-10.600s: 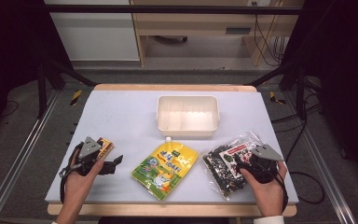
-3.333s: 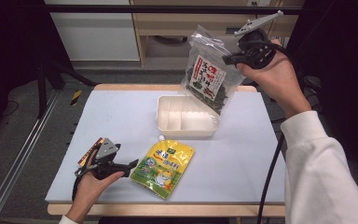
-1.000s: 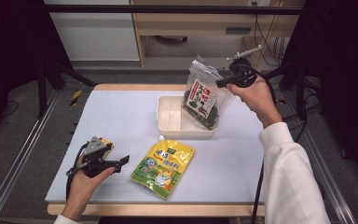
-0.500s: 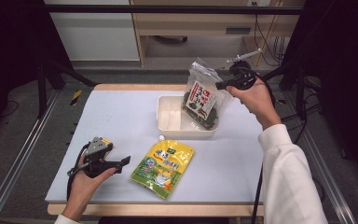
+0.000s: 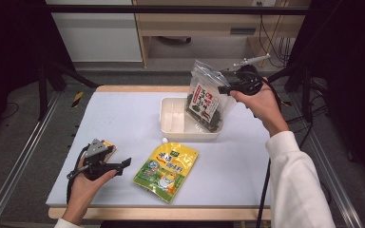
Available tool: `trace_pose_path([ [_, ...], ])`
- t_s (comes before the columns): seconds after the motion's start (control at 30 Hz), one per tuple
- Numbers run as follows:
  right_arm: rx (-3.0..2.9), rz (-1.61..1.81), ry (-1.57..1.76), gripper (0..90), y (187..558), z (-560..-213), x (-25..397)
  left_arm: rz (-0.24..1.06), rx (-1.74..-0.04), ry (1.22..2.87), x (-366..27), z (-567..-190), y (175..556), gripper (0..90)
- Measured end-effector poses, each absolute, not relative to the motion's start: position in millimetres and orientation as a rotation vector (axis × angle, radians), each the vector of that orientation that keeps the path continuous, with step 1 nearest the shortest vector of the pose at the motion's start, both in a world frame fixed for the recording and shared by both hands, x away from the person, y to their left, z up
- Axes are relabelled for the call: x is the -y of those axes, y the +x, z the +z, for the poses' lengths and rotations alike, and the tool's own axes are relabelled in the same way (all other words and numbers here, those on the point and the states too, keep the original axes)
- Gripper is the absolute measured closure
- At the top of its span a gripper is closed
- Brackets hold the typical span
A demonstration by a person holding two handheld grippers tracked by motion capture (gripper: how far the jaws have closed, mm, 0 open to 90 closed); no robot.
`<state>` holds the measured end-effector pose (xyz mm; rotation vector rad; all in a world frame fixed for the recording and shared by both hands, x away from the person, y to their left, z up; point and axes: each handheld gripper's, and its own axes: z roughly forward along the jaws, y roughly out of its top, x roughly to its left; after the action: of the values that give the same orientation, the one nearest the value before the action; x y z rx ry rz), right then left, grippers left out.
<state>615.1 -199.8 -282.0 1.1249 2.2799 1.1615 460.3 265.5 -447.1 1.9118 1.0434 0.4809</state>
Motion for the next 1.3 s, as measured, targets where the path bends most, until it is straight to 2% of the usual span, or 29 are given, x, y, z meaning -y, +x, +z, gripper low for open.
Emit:
trace_pose_path([
  [0.1,-2.273,1.174,1.133,55.7,614,-282,200,0.484,-1.042,1.914,-265,-447,460,8.3],
  [0.13,-2.268,1.190,1.125,50.9,613,-282,200,0.484,-1.042,1.915,-265,-447,460,8.3],
  [0.9,-2.160,1.300,1.074,15.8,575,-274,198,0.503,-1.042,1.927,-267,-448,462,8.2],
  [1.07,-2.131,1.320,1.065,13.7,566,-273,202,0.504,-1.032,1.921,-266,-447,461,8.3],
  [1.3,-2.096,1.354,1.039,12.1,533,-277,213,0.501,-1.012,1.946,-261,-448,460,8.3],
])
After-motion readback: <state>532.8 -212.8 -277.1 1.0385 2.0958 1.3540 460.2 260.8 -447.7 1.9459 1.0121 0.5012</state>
